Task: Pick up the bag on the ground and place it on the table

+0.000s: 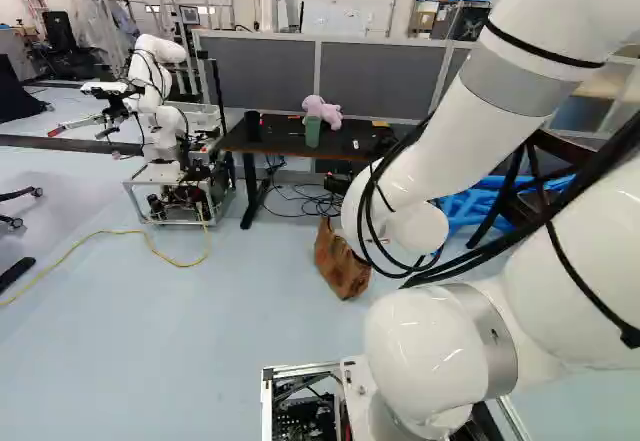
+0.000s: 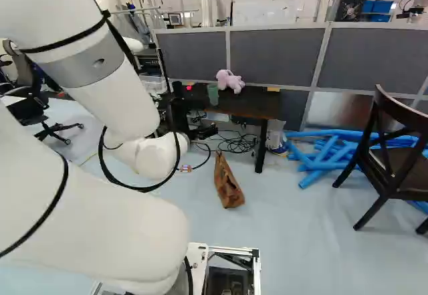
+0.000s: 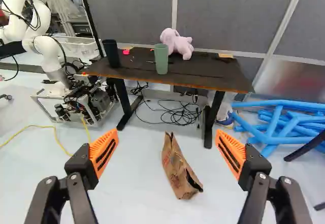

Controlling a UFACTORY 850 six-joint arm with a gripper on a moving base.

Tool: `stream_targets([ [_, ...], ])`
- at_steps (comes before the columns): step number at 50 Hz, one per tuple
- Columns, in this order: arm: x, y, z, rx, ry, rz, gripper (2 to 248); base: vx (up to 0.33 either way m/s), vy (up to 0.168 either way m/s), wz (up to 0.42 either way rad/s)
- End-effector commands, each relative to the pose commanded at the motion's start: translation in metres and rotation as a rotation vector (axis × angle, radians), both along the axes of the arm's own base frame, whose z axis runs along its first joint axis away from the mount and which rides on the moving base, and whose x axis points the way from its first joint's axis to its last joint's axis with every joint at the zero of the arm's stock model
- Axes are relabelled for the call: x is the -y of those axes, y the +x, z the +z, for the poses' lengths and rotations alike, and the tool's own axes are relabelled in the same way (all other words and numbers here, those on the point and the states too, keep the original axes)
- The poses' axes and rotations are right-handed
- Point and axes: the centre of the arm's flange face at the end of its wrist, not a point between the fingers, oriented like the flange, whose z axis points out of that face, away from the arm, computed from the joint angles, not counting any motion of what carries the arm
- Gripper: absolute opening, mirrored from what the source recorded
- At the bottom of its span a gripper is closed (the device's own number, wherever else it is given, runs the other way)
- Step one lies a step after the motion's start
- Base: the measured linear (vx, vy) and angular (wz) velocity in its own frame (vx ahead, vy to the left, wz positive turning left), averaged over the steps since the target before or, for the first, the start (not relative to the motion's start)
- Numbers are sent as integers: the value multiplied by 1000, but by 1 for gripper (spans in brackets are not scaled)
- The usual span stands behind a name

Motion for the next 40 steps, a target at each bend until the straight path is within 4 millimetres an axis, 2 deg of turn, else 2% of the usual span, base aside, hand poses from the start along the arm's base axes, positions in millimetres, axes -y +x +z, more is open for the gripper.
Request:
stream_targets([
  [30,0,0,0,0,0,0,247,206,2,-2],
  [40,0,14,2,-6,0,0,247,55,0,-2],
])
